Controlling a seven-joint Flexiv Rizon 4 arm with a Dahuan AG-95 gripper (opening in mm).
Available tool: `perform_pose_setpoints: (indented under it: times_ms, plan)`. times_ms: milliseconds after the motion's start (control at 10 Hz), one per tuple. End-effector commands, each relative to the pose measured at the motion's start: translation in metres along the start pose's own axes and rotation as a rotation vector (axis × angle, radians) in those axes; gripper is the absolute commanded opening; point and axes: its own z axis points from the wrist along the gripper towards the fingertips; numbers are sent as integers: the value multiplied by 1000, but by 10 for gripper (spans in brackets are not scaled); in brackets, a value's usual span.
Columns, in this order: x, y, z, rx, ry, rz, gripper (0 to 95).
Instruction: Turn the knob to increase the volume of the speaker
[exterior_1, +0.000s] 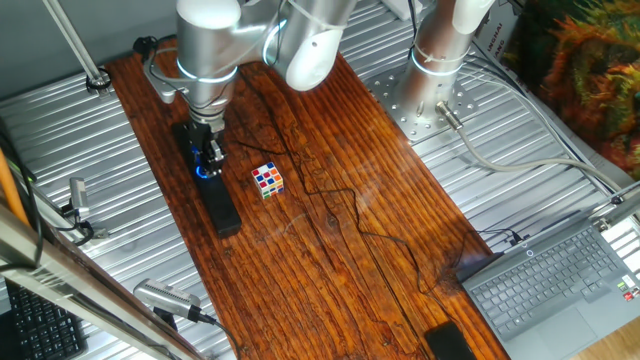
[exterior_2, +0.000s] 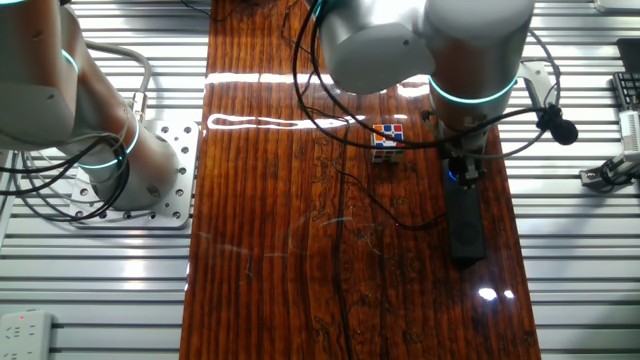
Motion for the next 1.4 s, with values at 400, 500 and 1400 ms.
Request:
perform_pose_setpoints:
  times_ms: [400, 500, 1400]
  plan:
    - [1, 0, 3, 1, -9, 3, 380]
    - [1, 0, 3, 1, -10, 2, 380]
    - [1, 1, 4, 7, -7, -60, 380]
